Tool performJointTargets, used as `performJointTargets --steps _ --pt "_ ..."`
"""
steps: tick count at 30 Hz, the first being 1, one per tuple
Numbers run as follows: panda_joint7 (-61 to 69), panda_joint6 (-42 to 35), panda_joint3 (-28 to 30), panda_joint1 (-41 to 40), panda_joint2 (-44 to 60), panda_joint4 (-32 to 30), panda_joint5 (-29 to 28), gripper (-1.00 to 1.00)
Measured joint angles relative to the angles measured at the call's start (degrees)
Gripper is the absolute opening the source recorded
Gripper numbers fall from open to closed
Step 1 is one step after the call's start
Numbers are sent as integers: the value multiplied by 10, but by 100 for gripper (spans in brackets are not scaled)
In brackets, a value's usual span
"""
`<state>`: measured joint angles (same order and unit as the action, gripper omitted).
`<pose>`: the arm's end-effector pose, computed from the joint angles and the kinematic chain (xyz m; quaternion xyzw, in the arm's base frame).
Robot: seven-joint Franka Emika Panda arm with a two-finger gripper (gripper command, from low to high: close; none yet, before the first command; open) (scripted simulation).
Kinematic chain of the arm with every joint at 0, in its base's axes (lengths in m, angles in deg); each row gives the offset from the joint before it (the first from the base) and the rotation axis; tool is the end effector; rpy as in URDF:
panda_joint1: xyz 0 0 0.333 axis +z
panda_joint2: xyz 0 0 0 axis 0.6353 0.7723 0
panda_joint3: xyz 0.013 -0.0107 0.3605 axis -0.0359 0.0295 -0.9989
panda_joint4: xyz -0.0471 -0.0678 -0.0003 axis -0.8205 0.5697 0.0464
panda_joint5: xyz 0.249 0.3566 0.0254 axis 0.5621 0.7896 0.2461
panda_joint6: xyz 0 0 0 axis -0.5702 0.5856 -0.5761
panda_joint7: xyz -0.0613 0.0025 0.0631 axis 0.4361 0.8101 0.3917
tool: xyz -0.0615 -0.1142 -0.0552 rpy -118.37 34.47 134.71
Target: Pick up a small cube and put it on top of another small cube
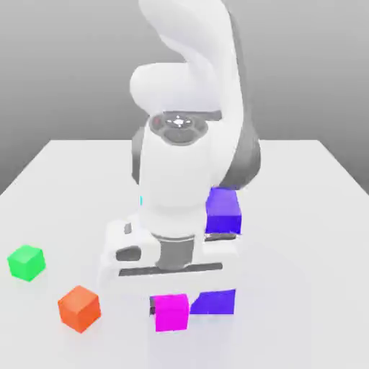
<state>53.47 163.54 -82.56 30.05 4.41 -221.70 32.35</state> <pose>0.4716 -0.1009 0.1966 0.9339 -0.3563 0.0028 0.0306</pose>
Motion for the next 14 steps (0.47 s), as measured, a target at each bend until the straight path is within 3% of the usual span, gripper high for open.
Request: performJointTargets --steps 2,6,10,11,14 --pt "33 4 33 -54 -25 -27 11 -100" --pt "153 15 112 -248 -49 -60 59 -100" --pt "241 77 98 -291 22 -54 129 -100" --pt "249 90 91 -297 37 -54 139 100" --pt "249 90 91 -297 37 -54 139 100"
